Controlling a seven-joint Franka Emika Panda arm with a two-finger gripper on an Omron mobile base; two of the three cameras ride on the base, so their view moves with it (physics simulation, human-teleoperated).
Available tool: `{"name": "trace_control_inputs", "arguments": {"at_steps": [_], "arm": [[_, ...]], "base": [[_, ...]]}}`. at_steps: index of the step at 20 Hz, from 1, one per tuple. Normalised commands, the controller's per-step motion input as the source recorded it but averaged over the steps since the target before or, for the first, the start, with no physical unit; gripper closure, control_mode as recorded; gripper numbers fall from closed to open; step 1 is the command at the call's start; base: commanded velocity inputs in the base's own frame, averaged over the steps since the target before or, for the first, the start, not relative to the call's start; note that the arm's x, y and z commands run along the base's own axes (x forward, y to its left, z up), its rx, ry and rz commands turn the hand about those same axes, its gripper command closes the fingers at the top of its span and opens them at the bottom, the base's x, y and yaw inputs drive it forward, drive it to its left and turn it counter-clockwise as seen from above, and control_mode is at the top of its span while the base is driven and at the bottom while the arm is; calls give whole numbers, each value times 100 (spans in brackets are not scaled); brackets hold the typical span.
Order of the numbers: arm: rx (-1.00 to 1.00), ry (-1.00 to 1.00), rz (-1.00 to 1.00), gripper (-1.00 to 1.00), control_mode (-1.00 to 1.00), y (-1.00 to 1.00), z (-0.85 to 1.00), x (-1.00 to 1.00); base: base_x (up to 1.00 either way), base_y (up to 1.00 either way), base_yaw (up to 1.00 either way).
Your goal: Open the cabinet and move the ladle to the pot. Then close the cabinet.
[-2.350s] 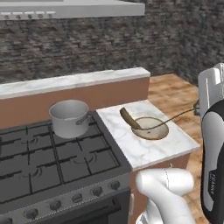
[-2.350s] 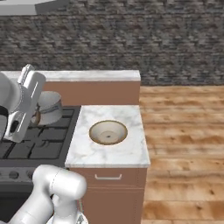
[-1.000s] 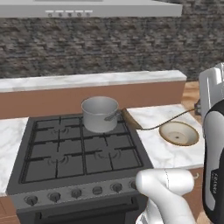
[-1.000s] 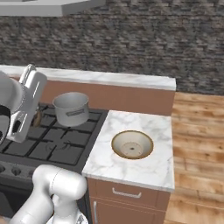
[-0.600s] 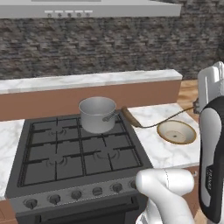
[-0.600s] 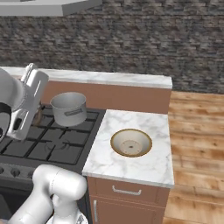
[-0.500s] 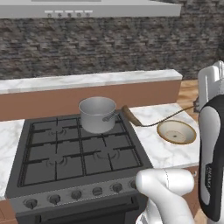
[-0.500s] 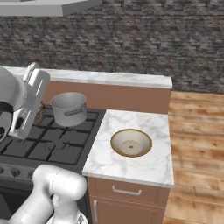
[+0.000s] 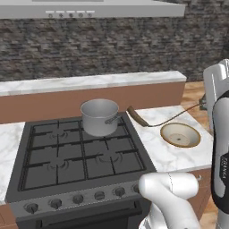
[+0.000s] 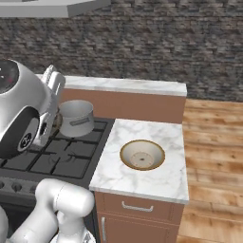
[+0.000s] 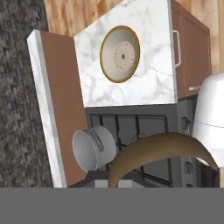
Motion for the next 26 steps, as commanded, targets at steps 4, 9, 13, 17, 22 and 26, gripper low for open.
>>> {"name": "trace_control_inputs", "arguments": {"at_steps": [4, 9, 13, 17, 22, 26], "arm": [[0, -2, 13, 100, -100, 0, 0, 53], [-1, -5, 10, 100, -100, 0, 0, 54], [0, -2, 11, 100, -100, 0, -7, 44], [0, -1, 12, 100, -100, 0, -16, 36], [0, 0, 11, 100, -100, 0, -24, 40], [-5, -5, 5, 100, -100, 0, -9, 35]], "base": [[0, 0, 0], [0, 0, 0], [0, 0, 0], [0, 0, 0], [0, 0, 0], [0, 0, 0]]}}
